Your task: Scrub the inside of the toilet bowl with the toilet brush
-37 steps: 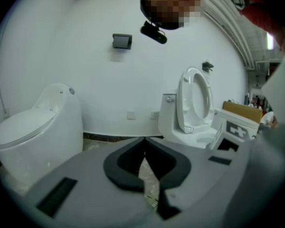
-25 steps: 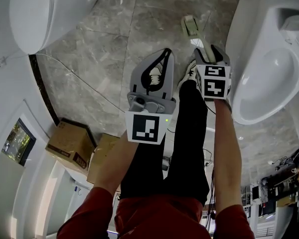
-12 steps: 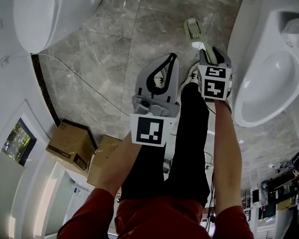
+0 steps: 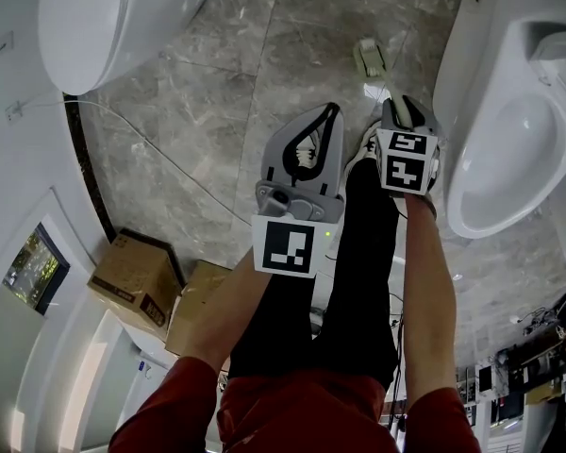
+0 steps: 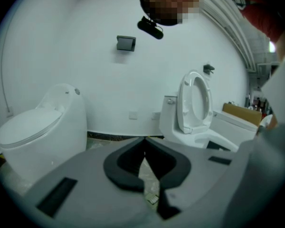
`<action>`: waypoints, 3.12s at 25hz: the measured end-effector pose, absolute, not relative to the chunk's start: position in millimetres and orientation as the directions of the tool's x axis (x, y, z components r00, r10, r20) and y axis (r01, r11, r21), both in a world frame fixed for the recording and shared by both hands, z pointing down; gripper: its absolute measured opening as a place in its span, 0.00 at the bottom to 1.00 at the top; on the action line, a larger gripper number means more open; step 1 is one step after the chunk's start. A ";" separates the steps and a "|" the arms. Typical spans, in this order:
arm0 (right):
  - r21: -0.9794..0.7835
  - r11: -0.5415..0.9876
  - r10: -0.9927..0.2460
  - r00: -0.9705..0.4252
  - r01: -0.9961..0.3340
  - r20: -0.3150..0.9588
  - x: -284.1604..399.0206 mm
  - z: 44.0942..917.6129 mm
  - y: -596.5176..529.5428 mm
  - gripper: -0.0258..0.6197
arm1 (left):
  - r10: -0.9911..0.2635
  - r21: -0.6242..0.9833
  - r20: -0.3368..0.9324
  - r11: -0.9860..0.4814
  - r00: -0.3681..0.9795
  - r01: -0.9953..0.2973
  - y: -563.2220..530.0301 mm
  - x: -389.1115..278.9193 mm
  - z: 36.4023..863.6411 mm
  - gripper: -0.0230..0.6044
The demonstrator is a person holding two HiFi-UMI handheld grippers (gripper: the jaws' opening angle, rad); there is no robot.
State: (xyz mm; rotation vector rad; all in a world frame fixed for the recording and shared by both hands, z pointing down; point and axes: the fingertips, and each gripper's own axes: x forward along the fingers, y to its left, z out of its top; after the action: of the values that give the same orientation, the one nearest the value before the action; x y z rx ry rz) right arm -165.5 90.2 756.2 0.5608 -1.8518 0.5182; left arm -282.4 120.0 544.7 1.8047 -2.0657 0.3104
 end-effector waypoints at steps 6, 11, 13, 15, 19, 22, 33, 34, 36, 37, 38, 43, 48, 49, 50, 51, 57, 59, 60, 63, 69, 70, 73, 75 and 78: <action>-0.071 0.764 -0.187 -0.325 -0.642 0.927 -164.1 706.6 99.7 0.20 | -0.929 0.048 0.362 0.103 -0.078 -0.994 123.1 -284.1 495.1 0.04; -0.066 0.732 -0.231 -0.338 -0.679 0.912 -155.8 628.5 115.8 0.20 | -0.952 0.020 0.302 0.056 -0.047 -0.998 126.2 -285.6 420.3 0.04; -0.061 0.709 -0.263 -0.344 -0.702 0.902 -151.2 590.2 120.1 0.20 | -0.947 0.041 0.318 0.057 -0.041 -0.998 132.6 -286.4 393.2 0.04; -0.057 0.686 -0.300 -0.353 -0.726 0.886 -146.0 549.5 125.0 0.20 | -0.935 0.079 0.353 0.071 -0.039 -0.994 142.4 -286.6 369.1 0.04; -0.041 0.636 -0.394 -0.370 -0.771 0.842 -129.8 464.9 132.7 0.20 | -0.947 0.069 0.320 0.055 -0.030 -0.996 150.8 -284.9 305.3 0.04; -0.028 0.593 -0.470 -0.374 -0.805 0.799 -109.3 408.2 129.0 0.20 | -0.964 0.058 0.267 0.019 -0.003 -0.998 143.0 -270.1 261.5 0.04; -0.006 0.381 -0.669 -0.280 -0.925 0.689 40.5 315.4 124.7 0.21 | -0.939 0.031 0.210 -0.272 0.273 -0.962 99.1 -112.3 198.7 0.04; -0.009 0.368 -0.672 -0.273 -0.930 0.689 55.7 320.7 121.2 0.21 | -0.933 0.026 0.214 -0.290 0.288 -0.957 92.0 -96.0 201.7 0.04; -0.026 0.334 -0.679 -0.260 -0.942 0.687 85.0 331.6 110.8 0.21 | -0.919 0.012 0.228 -0.327 0.321 -0.945 76.6 -63.8 210.2 0.04; -0.035 0.317 -0.683 -0.253 -0.948 0.685 99.5 337.1 104.3 0.20 | -0.911 0.004 0.238 -0.347 0.338 -0.938 68.7 -47.7 215.9 0.04; -0.040 0.303 -0.684 -0.247 -0.952 0.686 113.5 343.7 97.6 0.21 | -0.902 -0.002 0.251 -0.364 0.352 -0.931 60.9 -32.1 222.8 0.04; -0.067 0.283 -0.629 -0.239 -0.957 0.739 162.4 399.3 77.3 0.20 | -0.873 0.032 0.317 -0.380 0.370 -0.924 31.5 21.0 268.3 0.04; -0.062 0.311 -0.562 -0.236 -0.949 0.793 197.1 470.8 52.8 0.20 | -0.861 0.040 0.358 -0.373 0.362 -0.927 6.1 47.8 319.4 0.04; -0.062 0.315 -0.554 -0.237 -0.947 0.798 200.5 484.6 48.7 0.20 | -0.859 0.034 0.361 -0.378 0.364 -0.925 1.8 51.1 329.5 0.04; -0.063 0.316 -0.546 -0.236 -0.947 0.804 203.1 498.4 45.7 0.20 | -0.856 0.030 0.364 -0.383 0.367 -0.923 -1.9 53.5 340.3 0.04; -0.063 0.315 -0.540 -0.234 -0.947 0.808 205.0 512.2 43.2 0.20 | -0.853 0.030 0.367 -0.387 0.370 -0.922 -5.3 55.0 352.1 0.04; -0.020 0.385 -0.505 -0.229 -0.923 0.833 206.8 590.5 29.6 0.20 | -0.833 0.059 0.391 -0.402 0.392 -0.914 -20.1 51.8 430.3 0.04; 0.013 0.469 -0.495 -0.251 -0.883 0.832 206.1 609.0 19.3 0.20 | -0.810 0.065 0.415 -0.427 0.414 -0.902 -23.6 53.3 458.9 0.04; 0.030 0.507 -0.492 -0.261 -0.862 0.830 205.7 614.7 14.2 0.21 | -0.796 0.072 0.429 -0.441 0.426 -0.895 -24.2 54.3 471.8 0.04; 0.068 0.579 -0.486 -0.277 -0.812 0.829 199.8 624.0 4.5 0.20 | -0.766 0.086 0.463 -0.462 0.446 -0.883 -25.7 51.3 498.2 0.04; -0.007 0.531 -0.427 -0.275 -0.847 0.862 176.9 644.0 30.7 0.20 | -0.777 0.092 0.450 -0.450 0.440 -0.888 -37.9 38.4 506.0 0.04; -0.041 0.482 -0.418 -0.271 -0.875 0.867 172.3 646.5 37.2 0.20 | -0.777 0.094 0.450 -0.449 0.440 -0.889 -39.3 36.4 506.9 0.04; -0.178 0.274 -0.428 -0.285 -0.945 0.858 157.4 639.2 50.5 0.21 | -0.772 0.095 0.454 -0.453 0.444 -0.886 -40.6 31.7 509.9 0.04; -0.271 0.158 -0.454 -0.313 -0.950 0.834 144.8 627.4 53.6 0.21 | -0.769 0.099 0.460 -0.452 0.444 -0.886 -40.2 28.4 512.3 0.04; -0.318 0.113 -0.450 -0.334 -0.941 0.828 128.4 626.9 64.4 0.21 | -0.766 0.099 0.468 -0.450 0.441 -0.887 -39.2 23.6 514.9 0.04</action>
State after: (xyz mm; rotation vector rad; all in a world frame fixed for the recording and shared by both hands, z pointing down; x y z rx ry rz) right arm 128.4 64.4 626.9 1.3491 -1.8502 1.1672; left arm 23.6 -39.2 514.9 2.3674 -1.4131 0.5146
